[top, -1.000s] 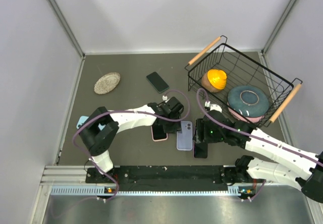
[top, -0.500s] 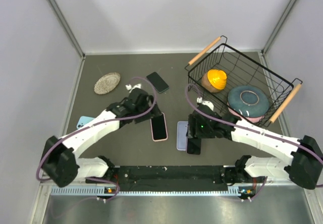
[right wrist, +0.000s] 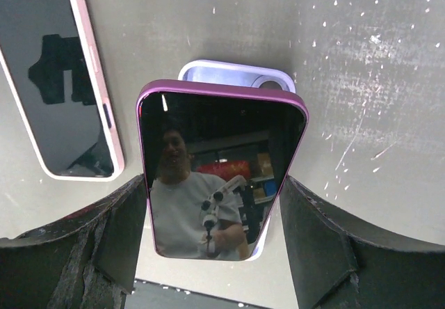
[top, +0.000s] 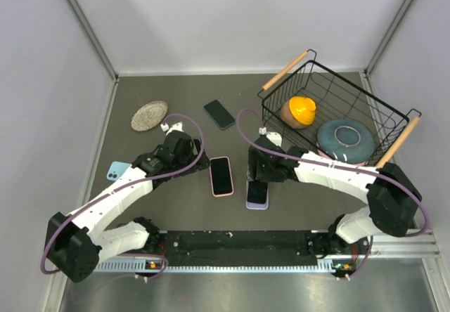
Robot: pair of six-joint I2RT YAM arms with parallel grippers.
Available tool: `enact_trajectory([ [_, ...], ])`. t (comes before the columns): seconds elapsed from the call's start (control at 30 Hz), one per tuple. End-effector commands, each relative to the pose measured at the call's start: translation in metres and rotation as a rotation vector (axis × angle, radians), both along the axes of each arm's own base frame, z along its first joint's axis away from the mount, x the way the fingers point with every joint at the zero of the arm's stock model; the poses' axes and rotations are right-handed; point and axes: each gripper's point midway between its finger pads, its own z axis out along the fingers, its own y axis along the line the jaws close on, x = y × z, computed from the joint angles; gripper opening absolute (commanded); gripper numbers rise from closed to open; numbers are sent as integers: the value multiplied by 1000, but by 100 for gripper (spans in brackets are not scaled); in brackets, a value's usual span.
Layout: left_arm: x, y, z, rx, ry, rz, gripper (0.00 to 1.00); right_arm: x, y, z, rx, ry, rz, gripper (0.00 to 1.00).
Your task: Put the phone into the phone case
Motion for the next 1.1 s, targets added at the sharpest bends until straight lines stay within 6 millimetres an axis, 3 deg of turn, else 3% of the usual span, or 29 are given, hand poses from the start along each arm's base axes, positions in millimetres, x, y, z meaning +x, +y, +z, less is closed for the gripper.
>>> enact_trajectory([
  [0.0, -1, 0, -3, 17, -2, -41, 86, 21, 20, 7, 50, -75, -6, 22],
  [0.1, -3, 1, -7, 23, 8, -41, 86, 20, 27, -5, 30, -37, 17, 22],
  [0.27, -4, -1, -4, -6, -20, -46, 86, 18, 15, -19, -18, -30, -2, 22],
  [0.43, -5, -1, -11, 11, 1, -57, 86, 18, 14, -18, -35, -34, 16, 22],
  [1.07, -4, -5, -8, 3, 8, -67, 86, 11, 16, -11, -62, -2, 119, 22],
])
